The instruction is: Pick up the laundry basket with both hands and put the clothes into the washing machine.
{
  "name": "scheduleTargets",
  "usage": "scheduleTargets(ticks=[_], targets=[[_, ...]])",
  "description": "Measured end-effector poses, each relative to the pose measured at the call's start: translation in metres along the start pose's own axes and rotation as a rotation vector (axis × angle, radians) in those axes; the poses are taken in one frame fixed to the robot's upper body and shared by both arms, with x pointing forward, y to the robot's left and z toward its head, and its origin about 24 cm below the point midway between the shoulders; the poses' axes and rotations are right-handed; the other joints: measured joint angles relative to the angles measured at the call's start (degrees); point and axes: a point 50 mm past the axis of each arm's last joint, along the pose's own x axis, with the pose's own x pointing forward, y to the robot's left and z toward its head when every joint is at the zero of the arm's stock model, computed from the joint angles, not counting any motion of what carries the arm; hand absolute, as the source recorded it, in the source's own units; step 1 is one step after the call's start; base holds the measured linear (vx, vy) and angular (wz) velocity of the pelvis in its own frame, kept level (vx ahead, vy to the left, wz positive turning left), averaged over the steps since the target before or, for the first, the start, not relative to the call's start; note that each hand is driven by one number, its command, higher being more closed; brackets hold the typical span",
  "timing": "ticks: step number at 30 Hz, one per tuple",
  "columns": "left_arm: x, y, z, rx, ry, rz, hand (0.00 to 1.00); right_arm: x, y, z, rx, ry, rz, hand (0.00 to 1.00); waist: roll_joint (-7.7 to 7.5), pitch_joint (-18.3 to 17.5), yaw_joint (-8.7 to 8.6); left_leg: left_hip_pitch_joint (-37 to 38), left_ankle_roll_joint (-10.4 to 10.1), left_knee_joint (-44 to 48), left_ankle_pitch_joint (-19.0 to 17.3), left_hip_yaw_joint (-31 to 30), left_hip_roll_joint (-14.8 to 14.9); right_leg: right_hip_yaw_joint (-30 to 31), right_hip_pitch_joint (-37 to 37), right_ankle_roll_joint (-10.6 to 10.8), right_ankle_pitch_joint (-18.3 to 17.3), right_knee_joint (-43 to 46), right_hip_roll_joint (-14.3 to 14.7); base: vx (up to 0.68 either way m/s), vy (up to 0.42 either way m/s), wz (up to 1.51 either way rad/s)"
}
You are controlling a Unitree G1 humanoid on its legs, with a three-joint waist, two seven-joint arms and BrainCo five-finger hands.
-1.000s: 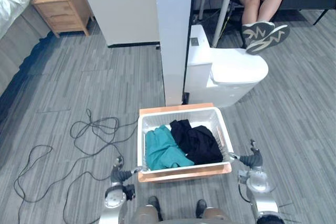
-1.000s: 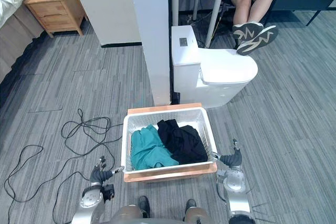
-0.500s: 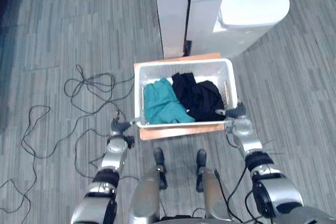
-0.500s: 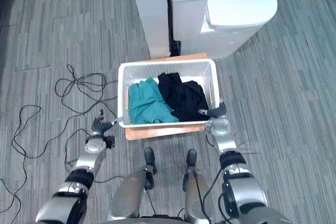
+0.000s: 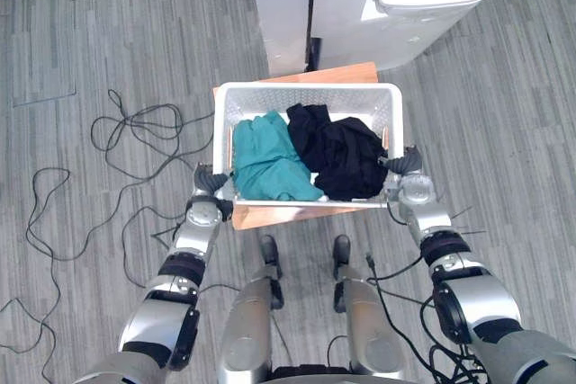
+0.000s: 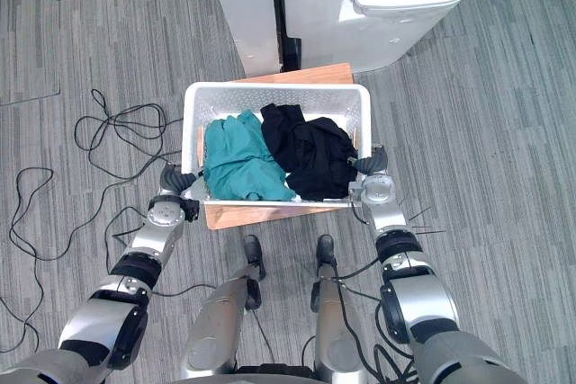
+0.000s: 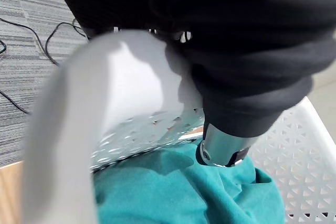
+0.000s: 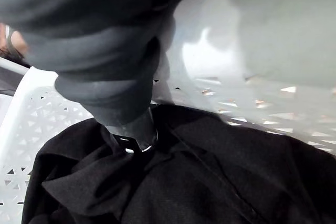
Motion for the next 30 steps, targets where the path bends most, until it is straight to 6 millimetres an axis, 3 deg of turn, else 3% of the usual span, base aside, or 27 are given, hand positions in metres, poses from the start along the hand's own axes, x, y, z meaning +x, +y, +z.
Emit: scheduleTargets(ticks=[4, 10, 15, 17, 20, 21, 22, 23, 26, 27, 28, 29, 30], targets=[[-0.03, -0.001, -0.017, -0.027, -0.007, -0.017, 1.0, -0.028, -0.008, -0.017, 0.058, -0.019, -0.028, 1.0, -0.04, -0.55, -0.75, 3.35, -0.13, -2.02, -0.02, 0.0, -0.39, -0.08, 3.36, 0.11, -0.07, -1.93, -0.06, 0.08, 0.019, 0.0], [-0.089, -0.008, -0.052, -0.105, 0.075, -0.05, 1.0, -0.081, -0.02, -0.052, 0.023, 0.014, -0.047, 1.0, -0.02, -7.79, -1.46, 8.18, -1.27, -3.48, -1.29, 0.14, -0.28, 1.62, 8.02, 0.27, -0.18, -4.79, 0.41, 0.12, 0.007, -0.1], [-0.111, -0.005, -0.062, -0.123, 0.104, -0.074, 1.0, -0.099, -0.023, -0.057, -0.018, 0.007, -0.027, 1.0, -0.01, -11.37, -2.2, 10.19, -2.5, -2.99, -3.68, 3.22, -0.27, 6.22, 8.12, 0.77, 0.16, -6.15, 0.71, 0.0, 0.011, -0.49], [-0.117, -0.007, -0.065, -0.135, 0.121, -0.08, 1.0, -0.108, -0.027, -0.055, -0.027, -0.007, -0.024, 1.0, -0.26, -12.15, -2.32, 10.74, -2.03, -1.39, -5.75, 4.49, -0.54, 10.2, 7.26, 1.21, 0.52, -5.86, 1.26, -0.02, 0.048, -1.01], [-0.121, -0.005, -0.06, -0.144, 0.107, -0.077, 1.0, -0.119, -0.031, -0.048, -0.034, -0.045, -0.042, 1.0, -0.42, -12.28, -2.67, 10.84, -1.4, 4.7, -9.9, 11.11, 1.02, 17.47, 4.83, 1.92, 1.19, -3.49, 3.08, -0.01, 0.051, -1.49], [-0.12, -0.003, -0.055, -0.15, 0.083, -0.073, 1.0, -0.122, -0.032, -0.046, -0.027, -0.051, -0.052, 1.0, -0.37, -12.49, -3.29, 10.98, -1.01, 8.66, -12.7, 15.89, 3.11, 18.39, 3.76, 1.26, 2.43, -3.55, 4.37, -0.01, 0.048, -1.72], [-0.12, -0.002, -0.053, -0.151, 0.075, -0.07, 1.0, -0.121, -0.032, -0.046, -0.023, -0.052, -0.054, 1.0, -0.51, -12.73, -3.44, 11.15, -0.67, 9.52, -13.39, 17.81, 4.07, 16.57, 3.37, -0.16, 2.02, -3.95, 4.36, -0.04, 0.06, -1.9], [-0.118, -0.003, -0.05, -0.155, 0.063, -0.07, 1.0, -0.12, -0.032, -0.045, -0.015, -0.054, -0.064, 1.0, -0.39, -12.84, -4.44, 12.13, -0.28, 10.31, -14.25, 22.01, 5.09, 8.61, 2.15, -4.86, 0.4, -3.26, 2.86, -0.03, 0.027, -1.71], [-0.114, -0.003, -0.045, -0.156, 0.042, -0.069, 1.0, -0.119, -0.034, -0.047, -0.01, -0.05, -0.075, 1.0, -0.64, -13.19, -5.04, 15.79, -1.31, 11.12, -15.68, 31.44, 7.03, -14.62, -0.08, -9.59, -1.53, 1.62, -3.33, 0.01, 0.028, -1.71], [-0.114, -0.003, -0.045, -0.154, 0.043, -0.069, 1.0, -0.117, -0.033, -0.05, -0.013, -0.042, -0.07, 1.0, 0.02, -13.89, -4.63, 17.32, -1.35, 10.57, -15.7, 35.6, 8.1, -23.0, 0.32, -10.97, -2.61, 2.22, -4.91, 0.05, -0.02, -1.83], [-0.114, -0.003, -0.044, -0.152, 0.04, -0.067, 1.0, -0.116, -0.033, -0.051, -0.012, -0.04, -0.069, 1.0, 0.11, -14.4, -4.52, 17.74, -1.42, 10.48, -15.75, 37.58, 8.78, -26.13, -0.05, -11.02, -2.82, 3.31, -5.78, 0.08, -0.107, -1.79], [-0.113, -0.003, -0.043, -0.145, 0.03, -0.065, 1.0, -0.114, -0.032, -0.052, -0.009, -0.036, -0.071, 1.0, -0.15, -14.59, -4.53, 18.8, -2.68, 11.48, -16.56, 40.11, 8.8, -28.83, -0.99, -9.76, -2.69, 5.59, -6.98, 0.09, -0.112, -1.29], [-0.112, -0.003, -0.042, -0.141, 0.028, -0.065, 1.0, -0.114, -0.032, -0.053, -0.01, -0.031, -0.071, 1.0, -0.15, -14.58, -4.61, 19.37, -3.6, 13.37, -17.56, 41.24, 9.82, -27.83, -1.35, -7.34, -2.01, 6.31, -6.57, 0.14, -0.161, -1.51]])
